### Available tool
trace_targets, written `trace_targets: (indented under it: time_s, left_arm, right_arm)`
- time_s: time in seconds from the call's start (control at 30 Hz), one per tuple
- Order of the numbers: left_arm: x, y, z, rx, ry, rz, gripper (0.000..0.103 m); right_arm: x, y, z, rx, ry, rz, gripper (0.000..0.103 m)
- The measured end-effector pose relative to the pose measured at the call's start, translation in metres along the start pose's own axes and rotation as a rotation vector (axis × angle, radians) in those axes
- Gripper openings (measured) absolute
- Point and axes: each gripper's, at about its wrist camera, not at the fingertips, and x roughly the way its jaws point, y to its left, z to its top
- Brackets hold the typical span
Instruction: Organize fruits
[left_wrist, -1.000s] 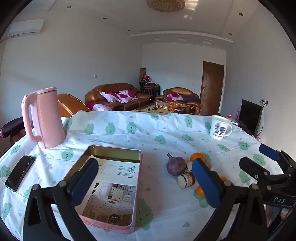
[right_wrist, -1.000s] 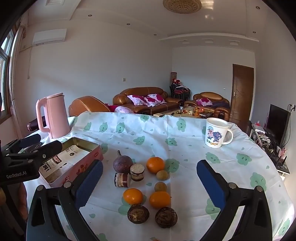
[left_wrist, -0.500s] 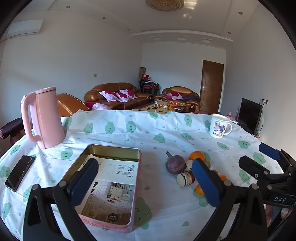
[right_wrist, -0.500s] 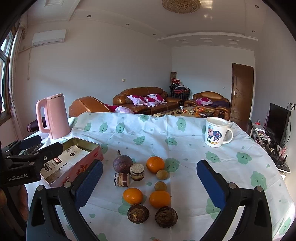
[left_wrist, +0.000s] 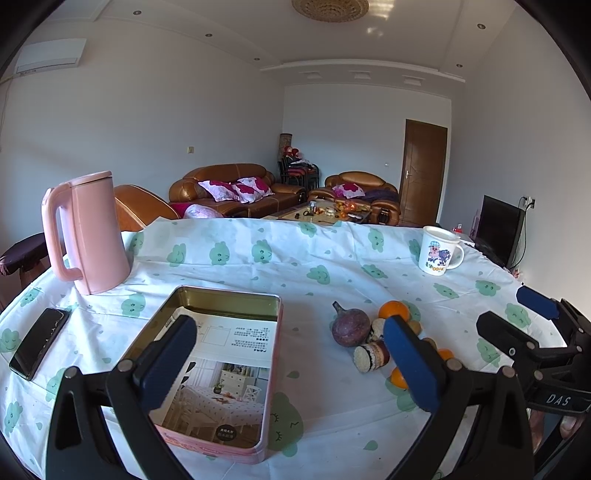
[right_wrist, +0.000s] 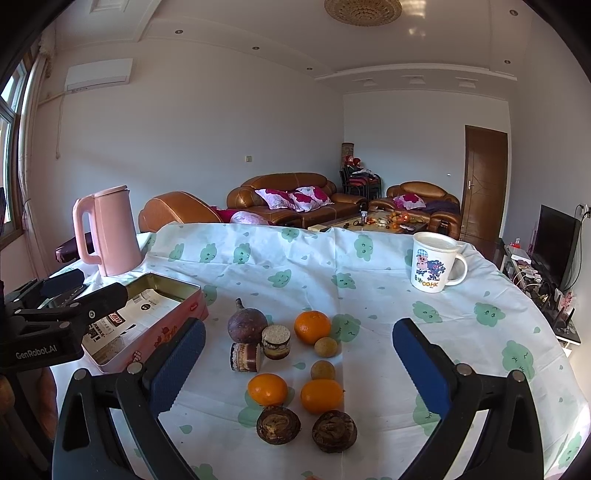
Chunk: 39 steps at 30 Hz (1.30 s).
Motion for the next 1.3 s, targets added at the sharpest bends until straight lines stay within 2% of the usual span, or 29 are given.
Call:
trace_targets:
  time_s: [1.3]
  left_arm:
    - [0.008, -0.007, -0.012, 0.009, 0.028, 0.001, 0.103]
  right_arm:
    - [0.005, -0.006, -0.01, 0.015, 0.023, -0.003, 0.102]
